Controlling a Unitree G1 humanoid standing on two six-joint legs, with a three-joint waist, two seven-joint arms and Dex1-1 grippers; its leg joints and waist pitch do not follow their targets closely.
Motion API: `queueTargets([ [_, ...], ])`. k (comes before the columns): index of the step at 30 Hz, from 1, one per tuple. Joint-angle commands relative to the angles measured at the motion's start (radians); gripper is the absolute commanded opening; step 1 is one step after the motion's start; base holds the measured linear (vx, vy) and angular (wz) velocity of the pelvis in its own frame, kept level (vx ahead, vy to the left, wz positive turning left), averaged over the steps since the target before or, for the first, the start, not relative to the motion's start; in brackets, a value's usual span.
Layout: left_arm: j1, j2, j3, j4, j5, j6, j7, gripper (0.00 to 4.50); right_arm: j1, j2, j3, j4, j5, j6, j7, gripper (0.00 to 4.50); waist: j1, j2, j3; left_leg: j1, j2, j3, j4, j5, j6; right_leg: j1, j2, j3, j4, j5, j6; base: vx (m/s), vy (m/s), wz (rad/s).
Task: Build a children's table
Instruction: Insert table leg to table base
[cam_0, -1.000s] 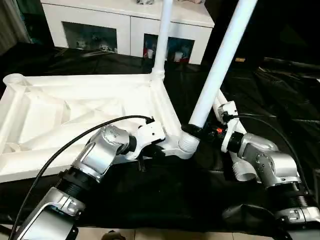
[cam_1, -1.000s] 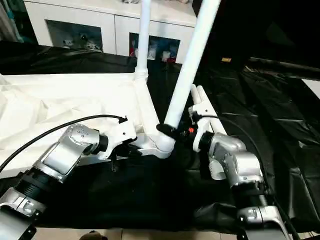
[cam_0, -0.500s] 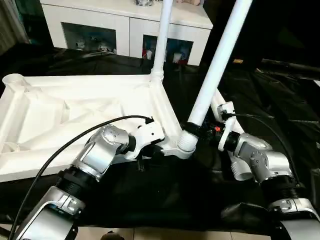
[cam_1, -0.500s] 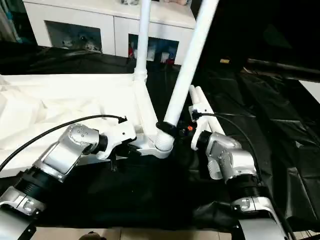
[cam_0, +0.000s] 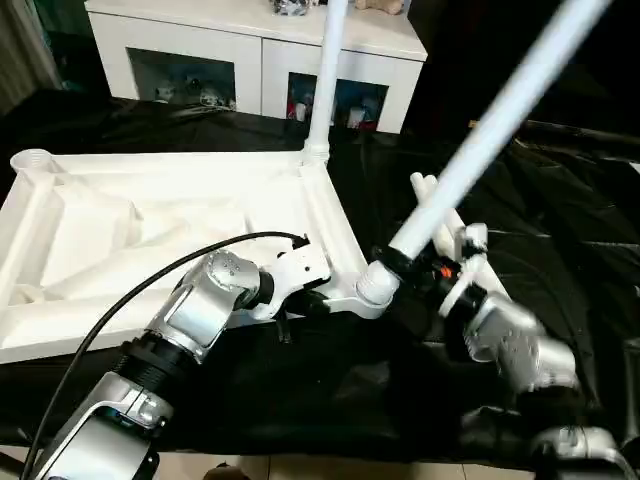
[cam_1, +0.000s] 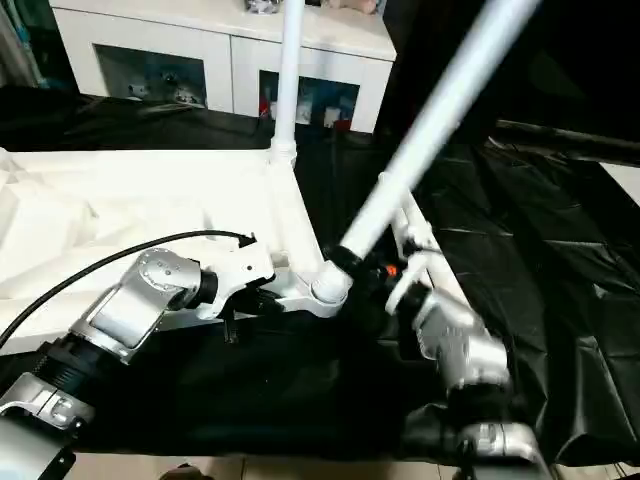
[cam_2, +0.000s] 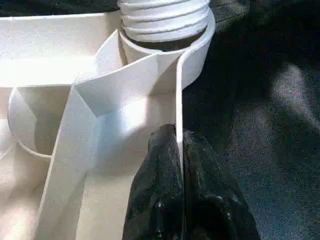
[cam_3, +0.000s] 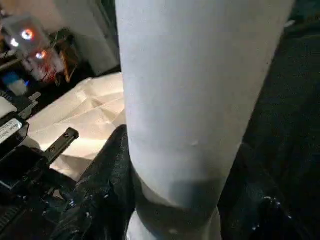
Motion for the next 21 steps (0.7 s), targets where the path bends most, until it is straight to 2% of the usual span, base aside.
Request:
queueTargets([
  [1,-0.020,-0.008,0.008,-0.002,-0.025,-0.027,0.002,0.00,0.038,-0.012,-0.004,0.020,-0.047,-0.004,-0.040,1.87,-0.002,0.018,-0.051,0.021,0.035,-0.011,-0.087,-0.296,-0.014,0.031,-0.070,0.026,-0.089,-0.245,-0.191,0.000,0.000,0.00],
  [2,-0.021,-0.004,0.009,-0.004,-0.025,-0.029,-0.001,0.00,0.068,-0.006,0.013,-0.009,-0.073,-0.033,-0.046,1.87,-0.001,0.023,-0.049,0.023,0.036,-0.012,-0.089,-0.311,-0.016,0.028,-0.070,0.026,-0.091,-0.255,-0.189,0.000,0.000,0.00],
  [6,-0.023,0.002,0.006,-0.005,-0.023,-0.032,-0.007,0.00,0.108,-0.018,0.065,-0.065,-0.116,-0.041,-0.035,1.86,0.000,0.024,-0.046,0.020,0.035,-0.013,-0.092,-0.307,-0.011,0.030,-0.069,0.028,-0.091,-0.245,-0.186,0.000,0.000,0.00],
  [7,-0.022,0.007,0.003,-0.009,-0.022,-0.033,-0.012,0.00,0.118,-0.034,0.098,-0.093,-0.138,-0.031,-0.020,1.86,0.002,0.021,-0.046,0.021,0.035,-0.013,-0.092,-0.303,-0.009,0.031,-0.069,0.027,-0.092,-0.245,-0.183,0.000,0.000,0.00],
  [10,-0.022,0.011,0.000,-0.013,-0.020,-0.035,-0.018,0.00,0.120,-0.051,0.126,-0.112,-0.154,-0.023,-0.008,1.86,0.003,0.022,-0.045,0.022,0.035,-0.012,-0.094,-0.300,-0.005,0.030,-0.069,0.028,-0.093,-0.247,-0.180,0.000,0.000,0.00],
  [11,-0.023,0.016,-0.005,-0.015,-0.017,-0.040,-0.022,0.00,0.104,-0.075,0.151,-0.121,-0.166,-0.003,0.015,1.86,0.003,0.011,-0.045,0.019,0.034,-0.012,-0.093,-0.293,0.000,0.033,-0.071,0.028,-0.094,-0.271,-0.173,0.000,0.000,0.00],
  [14,-0.023,0.023,-0.009,-0.016,-0.012,-0.049,-0.024,0.00,0.064,-0.115,0.185,-0.123,-0.184,0.030,0.064,1.86,-0.001,0.005,-0.043,0.020,0.035,-0.010,-0.092,-0.290,0.007,0.031,-0.071,0.030,-0.098,-0.307,-0.163,0.000,0.000,0.00],
  [15,-0.022,0.023,-0.011,-0.016,-0.011,-0.051,-0.024,0.00,0.054,-0.122,0.188,-0.118,-0.188,0.035,0.073,1.86,-0.002,-0.001,-0.043,0.020,0.037,-0.009,-0.092,-0.290,0.008,0.029,-0.073,0.031,-0.100,-0.320,-0.158,0.000,0.000,0.00],
  [17,-0.016,0.024,-0.019,-0.020,-0.010,-0.055,-0.026,0.00,0.017,-0.151,0.211,-0.103,-0.203,0.062,0.112,1.86,-0.001,-0.006,-0.044,0.019,0.037,-0.010,-0.091,-0.274,0.010,0.030,-0.074,0.029,-0.099,-0.331,-0.154,0.000,0.000,0.00],
  [19,-0.014,0.024,-0.023,-0.024,-0.010,-0.057,-0.029,0.00,0.006,-0.163,0.223,-0.098,-0.209,0.074,0.131,1.86,-0.002,-0.004,-0.044,0.019,0.038,-0.010,-0.091,-0.269,0.010,0.028,-0.074,0.029,-0.099,-0.327,-0.154,0.000,0.000,0.00],
  [20,-0.013,0.024,-0.026,-0.028,-0.010,-0.056,-0.029,0.00,0.000,-0.171,0.232,-0.095,-0.211,0.081,0.142,1.86,-0.003,-0.012,-0.044,0.020,0.038,-0.008,-0.090,-0.265,0.012,0.027,-0.073,0.029,-0.098,-0.317,-0.155,0.000,0.000,0.00],
  [21,-0.011,0.023,-0.028,-0.032,-0.011,-0.055,-0.030,0.00,-0.006,-0.177,0.239,-0.092,-0.213,0.087,0.151,1.86,-0.002,-0.011,-0.045,0.020,0.039,-0.009,-0.090,-0.258,0.012,0.027,-0.073,0.029,-0.096,-0.306,-0.158,0.000,0.000,0.00],
])
